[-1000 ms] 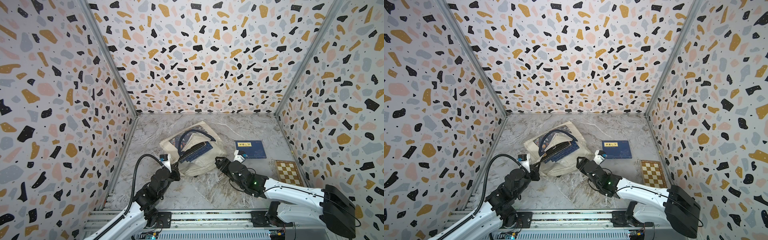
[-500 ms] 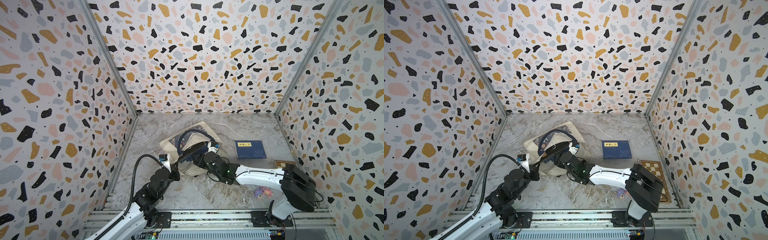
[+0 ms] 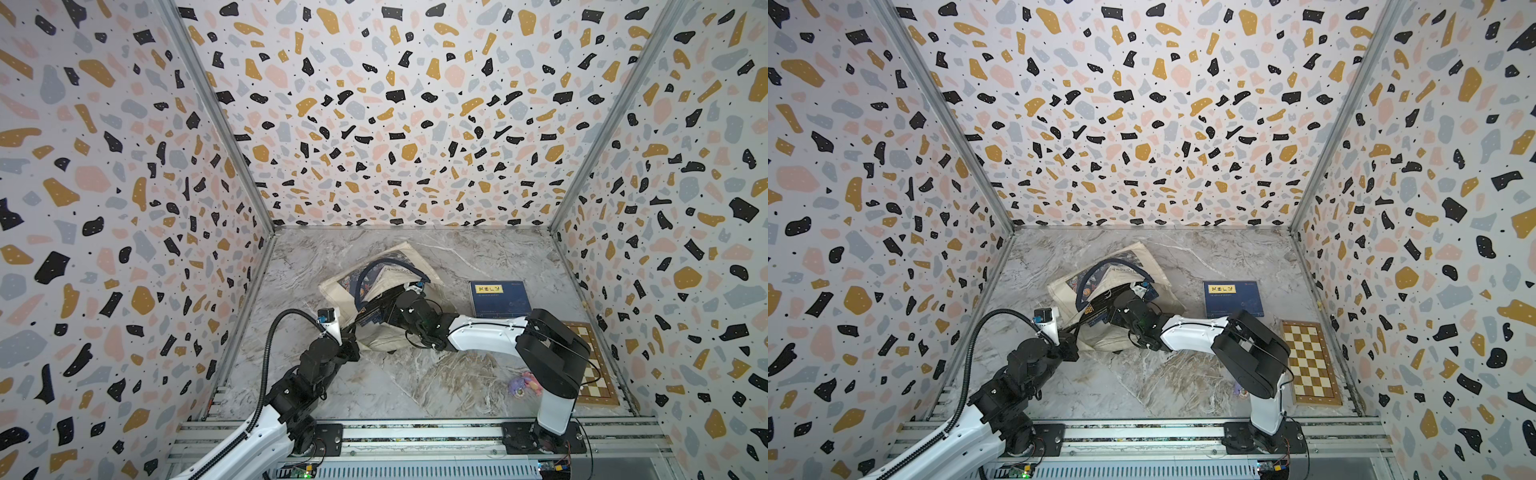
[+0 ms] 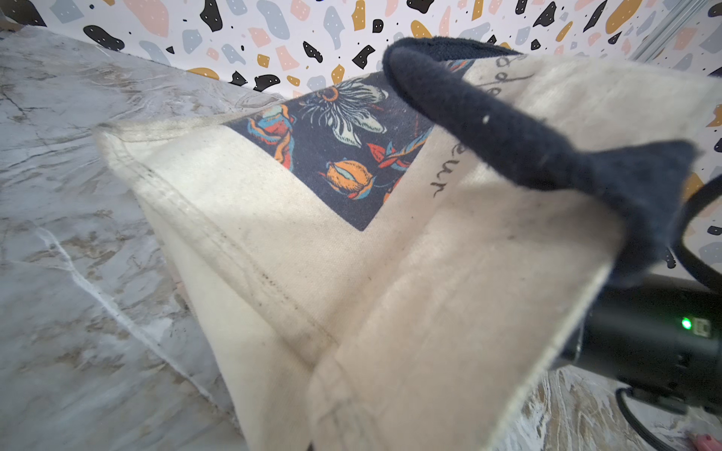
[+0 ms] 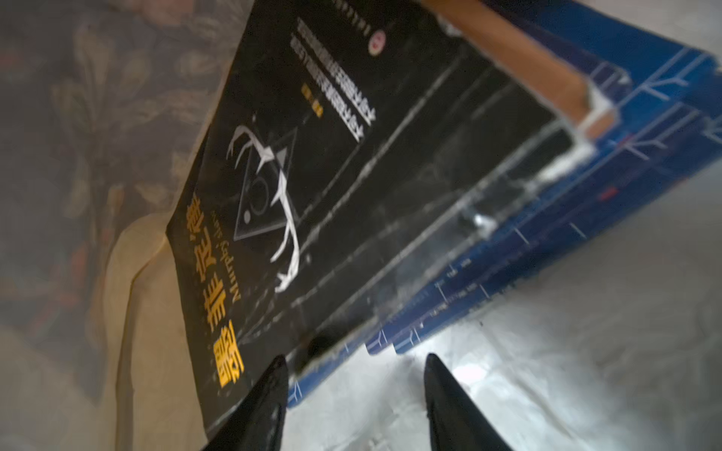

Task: Take out the books from the canvas bag
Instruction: Pick up the book from the canvas bag.

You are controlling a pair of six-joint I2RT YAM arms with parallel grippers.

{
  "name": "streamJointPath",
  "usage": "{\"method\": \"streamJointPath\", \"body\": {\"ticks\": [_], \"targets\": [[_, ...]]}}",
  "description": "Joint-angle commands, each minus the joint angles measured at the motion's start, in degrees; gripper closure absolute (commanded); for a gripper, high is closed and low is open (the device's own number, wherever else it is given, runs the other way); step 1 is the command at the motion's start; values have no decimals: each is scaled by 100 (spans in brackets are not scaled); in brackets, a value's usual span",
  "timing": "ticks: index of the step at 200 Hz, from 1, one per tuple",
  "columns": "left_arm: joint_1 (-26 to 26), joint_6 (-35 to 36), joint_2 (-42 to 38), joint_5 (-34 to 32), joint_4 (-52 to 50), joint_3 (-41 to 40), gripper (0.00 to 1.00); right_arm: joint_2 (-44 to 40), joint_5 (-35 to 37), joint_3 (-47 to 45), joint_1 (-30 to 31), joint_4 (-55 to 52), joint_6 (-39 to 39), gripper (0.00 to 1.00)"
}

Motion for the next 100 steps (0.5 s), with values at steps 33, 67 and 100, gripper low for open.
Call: {"method": "streamJointPath", "body": {"ticks": [33, 67, 100], "targets": [[-8, 53, 7, 57, 336, 26, 100, 107, -60, 422, -151, 131, -274, 55], [-7, 63, 37, 63, 366, 30, 100, 72, -148, 443, -236, 240, -319, 69], [-7, 70, 72, 76, 391, 34, 100, -132, -110, 427, -240, 332, -420, 76]]}}
